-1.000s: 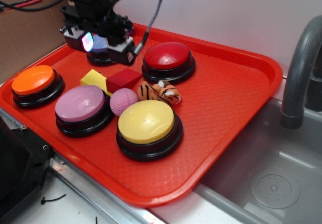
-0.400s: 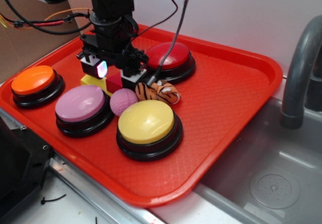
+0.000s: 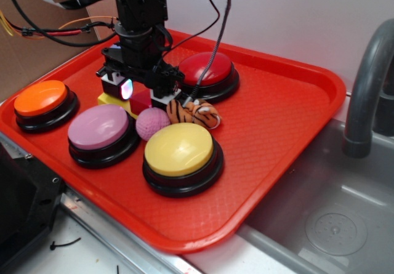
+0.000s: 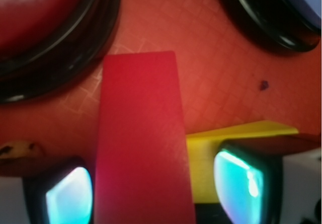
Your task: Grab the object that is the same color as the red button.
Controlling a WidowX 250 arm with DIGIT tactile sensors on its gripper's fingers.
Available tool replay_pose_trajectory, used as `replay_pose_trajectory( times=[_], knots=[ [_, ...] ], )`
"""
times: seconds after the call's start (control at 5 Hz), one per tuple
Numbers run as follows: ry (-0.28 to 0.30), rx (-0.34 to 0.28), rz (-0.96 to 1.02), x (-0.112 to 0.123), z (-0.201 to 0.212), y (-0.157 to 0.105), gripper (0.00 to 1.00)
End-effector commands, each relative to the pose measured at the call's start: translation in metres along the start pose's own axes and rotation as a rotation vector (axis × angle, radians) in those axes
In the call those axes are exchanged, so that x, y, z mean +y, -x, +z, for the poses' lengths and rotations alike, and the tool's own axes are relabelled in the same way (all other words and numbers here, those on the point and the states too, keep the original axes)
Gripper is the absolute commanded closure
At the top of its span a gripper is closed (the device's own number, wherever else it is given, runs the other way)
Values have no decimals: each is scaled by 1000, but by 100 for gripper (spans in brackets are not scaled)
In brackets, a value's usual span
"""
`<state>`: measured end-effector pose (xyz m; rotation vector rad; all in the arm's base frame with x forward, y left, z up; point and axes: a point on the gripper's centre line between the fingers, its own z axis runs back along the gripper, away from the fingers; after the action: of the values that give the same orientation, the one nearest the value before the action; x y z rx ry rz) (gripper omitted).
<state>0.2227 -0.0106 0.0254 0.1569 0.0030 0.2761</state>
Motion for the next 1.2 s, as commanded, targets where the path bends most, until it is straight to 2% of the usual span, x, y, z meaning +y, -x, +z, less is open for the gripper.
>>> replay_pose_trajectory(
  times=[0.0,0.4,0.6,1.0],
  knots=[
    [20,-5,-1,2,-2,2,100],
    [5,-21,15,3,15,-1,100],
    [49,2,19,8,58,-12,100],
    [241,-55,21,29,146,-19,100]
  ],
)
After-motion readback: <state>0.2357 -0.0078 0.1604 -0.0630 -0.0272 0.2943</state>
